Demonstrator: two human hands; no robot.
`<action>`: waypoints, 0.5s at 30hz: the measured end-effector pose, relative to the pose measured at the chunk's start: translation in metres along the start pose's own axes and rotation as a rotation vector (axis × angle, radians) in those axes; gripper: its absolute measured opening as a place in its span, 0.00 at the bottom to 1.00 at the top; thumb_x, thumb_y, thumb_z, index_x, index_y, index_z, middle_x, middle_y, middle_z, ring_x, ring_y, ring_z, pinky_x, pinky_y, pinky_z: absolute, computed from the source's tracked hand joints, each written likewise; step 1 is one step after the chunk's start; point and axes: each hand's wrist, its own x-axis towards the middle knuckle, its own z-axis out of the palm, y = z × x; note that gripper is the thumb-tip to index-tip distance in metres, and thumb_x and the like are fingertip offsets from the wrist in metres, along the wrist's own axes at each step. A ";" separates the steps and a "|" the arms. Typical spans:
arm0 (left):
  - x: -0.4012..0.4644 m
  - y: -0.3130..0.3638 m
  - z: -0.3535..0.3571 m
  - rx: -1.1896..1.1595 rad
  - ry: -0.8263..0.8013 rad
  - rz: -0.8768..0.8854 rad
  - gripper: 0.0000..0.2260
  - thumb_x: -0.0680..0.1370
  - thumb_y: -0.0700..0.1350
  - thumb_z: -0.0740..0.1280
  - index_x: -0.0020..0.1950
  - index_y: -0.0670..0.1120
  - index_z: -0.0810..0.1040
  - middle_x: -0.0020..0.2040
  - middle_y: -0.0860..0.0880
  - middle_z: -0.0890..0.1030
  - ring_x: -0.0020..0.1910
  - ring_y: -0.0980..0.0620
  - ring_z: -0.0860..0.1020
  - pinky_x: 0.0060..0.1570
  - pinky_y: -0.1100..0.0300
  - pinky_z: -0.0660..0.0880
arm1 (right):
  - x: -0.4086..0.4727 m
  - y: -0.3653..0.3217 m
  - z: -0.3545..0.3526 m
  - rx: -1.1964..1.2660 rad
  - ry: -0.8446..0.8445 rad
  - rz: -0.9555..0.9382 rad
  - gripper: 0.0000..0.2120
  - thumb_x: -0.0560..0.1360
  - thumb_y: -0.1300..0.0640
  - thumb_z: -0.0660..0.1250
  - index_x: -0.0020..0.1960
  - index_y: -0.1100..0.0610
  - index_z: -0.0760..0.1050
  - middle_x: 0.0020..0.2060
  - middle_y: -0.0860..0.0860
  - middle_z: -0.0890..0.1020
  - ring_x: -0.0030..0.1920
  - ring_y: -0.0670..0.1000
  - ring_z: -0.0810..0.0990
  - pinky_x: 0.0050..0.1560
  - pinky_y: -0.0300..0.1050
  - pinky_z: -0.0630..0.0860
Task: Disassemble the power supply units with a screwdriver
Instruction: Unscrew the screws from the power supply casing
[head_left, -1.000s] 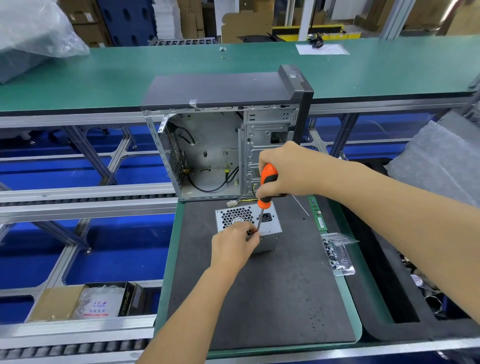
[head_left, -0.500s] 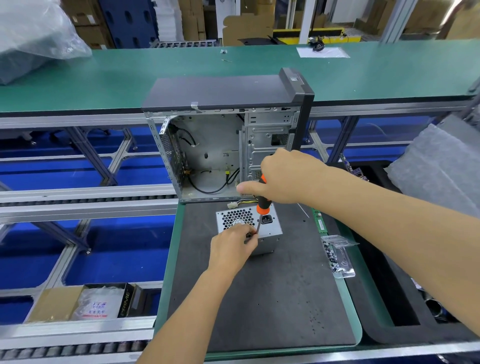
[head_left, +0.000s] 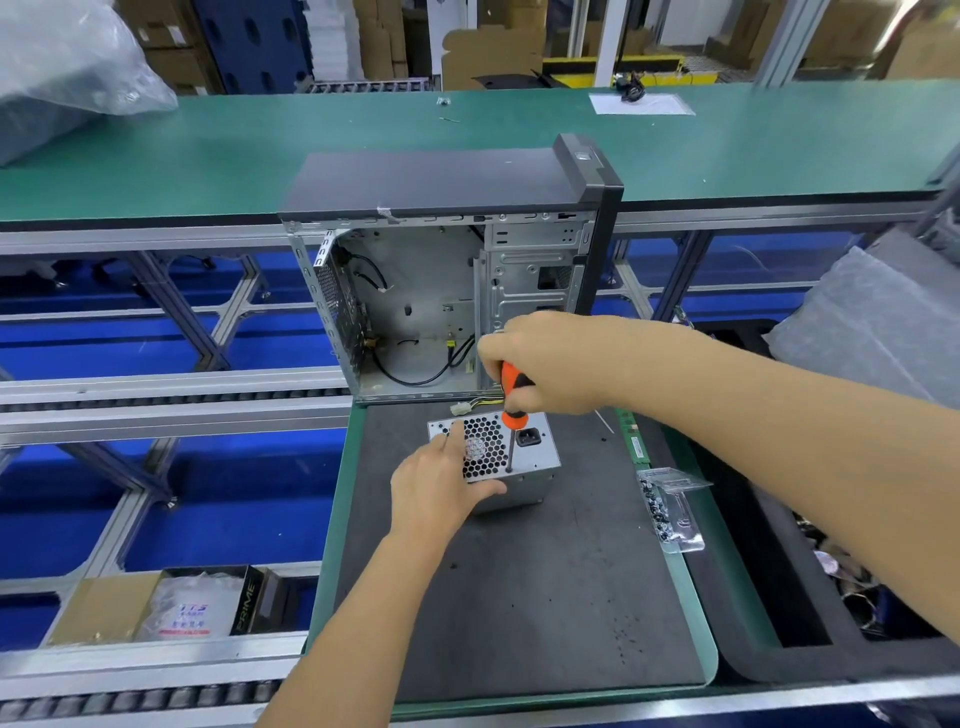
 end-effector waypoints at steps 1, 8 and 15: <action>0.003 0.000 -0.002 0.015 -0.036 -0.009 0.48 0.66 0.73 0.71 0.78 0.50 0.63 0.56 0.52 0.81 0.54 0.49 0.79 0.46 0.56 0.74 | -0.002 0.001 0.000 0.025 -0.023 -0.021 0.12 0.77 0.44 0.66 0.52 0.49 0.66 0.46 0.50 0.72 0.46 0.55 0.75 0.45 0.52 0.75; 0.015 0.000 -0.004 0.110 -0.155 -0.025 0.49 0.67 0.74 0.68 0.80 0.50 0.57 0.61 0.51 0.79 0.59 0.48 0.78 0.48 0.54 0.75 | -0.005 0.000 0.000 -0.384 0.053 -0.033 0.33 0.76 0.38 0.37 0.63 0.54 0.71 0.41 0.54 0.71 0.41 0.58 0.74 0.32 0.50 0.67; 0.018 -0.001 -0.005 0.104 -0.171 -0.026 0.46 0.67 0.73 0.69 0.78 0.51 0.60 0.61 0.51 0.79 0.59 0.47 0.78 0.48 0.53 0.74 | 0.000 0.003 0.001 0.031 -0.001 -0.008 0.22 0.75 0.35 0.64 0.55 0.52 0.66 0.46 0.49 0.72 0.45 0.54 0.73 0.40 0.50 0.72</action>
